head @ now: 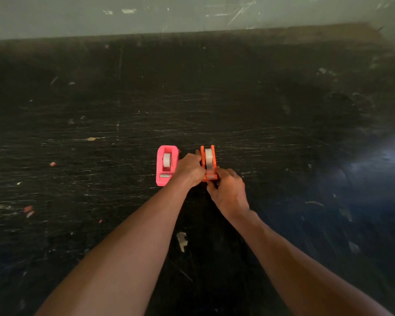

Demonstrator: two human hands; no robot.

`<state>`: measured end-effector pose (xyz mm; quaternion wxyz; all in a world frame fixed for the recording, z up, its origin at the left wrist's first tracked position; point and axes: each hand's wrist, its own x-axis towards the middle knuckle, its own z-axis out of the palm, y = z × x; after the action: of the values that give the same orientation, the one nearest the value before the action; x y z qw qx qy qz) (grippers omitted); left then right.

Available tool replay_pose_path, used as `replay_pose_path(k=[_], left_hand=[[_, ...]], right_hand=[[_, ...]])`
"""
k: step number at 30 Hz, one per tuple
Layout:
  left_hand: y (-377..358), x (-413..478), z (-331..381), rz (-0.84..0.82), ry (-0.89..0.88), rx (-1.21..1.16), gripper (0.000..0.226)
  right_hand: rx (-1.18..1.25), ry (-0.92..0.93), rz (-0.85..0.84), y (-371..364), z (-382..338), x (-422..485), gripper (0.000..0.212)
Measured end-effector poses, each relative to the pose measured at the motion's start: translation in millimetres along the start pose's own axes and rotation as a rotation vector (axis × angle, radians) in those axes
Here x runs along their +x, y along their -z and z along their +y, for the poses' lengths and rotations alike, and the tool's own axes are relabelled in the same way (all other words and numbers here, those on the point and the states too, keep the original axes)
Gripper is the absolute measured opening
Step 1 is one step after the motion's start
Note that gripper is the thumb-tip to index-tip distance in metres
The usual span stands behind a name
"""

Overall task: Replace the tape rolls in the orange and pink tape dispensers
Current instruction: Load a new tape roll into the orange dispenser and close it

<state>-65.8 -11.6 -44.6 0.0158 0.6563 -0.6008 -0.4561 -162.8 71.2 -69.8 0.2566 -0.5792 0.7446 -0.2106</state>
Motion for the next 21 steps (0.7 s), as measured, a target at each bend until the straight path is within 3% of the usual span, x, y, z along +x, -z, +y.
replay_pose_path(k=[6,11,13,18,21], left_hand=[[11,-17,4,0.063,-0.013,0.033,0.05],[34,-21,-6,0.179,-0.036,-0.255,0.066],[51,-21,-14,0.252,-0.05,-0.317,0.063],[83,-26,-42,0.445,-0.047,-0.215,0.05],[82,-25,-57,0.369,0.033,-0.094,0.06]], right_hand=[[0.03,-0.04,-0.09,16,0,4,0.014],[0.057,-0.068,0.063,40,-13,7,0.05],[0.052,-0.037,0.104,45,-26,13,0.051],[0.04,0.027,0.088,39,-58,30,0.044],[0.032,0.028,-0.072,22,-74,40,0.046]])
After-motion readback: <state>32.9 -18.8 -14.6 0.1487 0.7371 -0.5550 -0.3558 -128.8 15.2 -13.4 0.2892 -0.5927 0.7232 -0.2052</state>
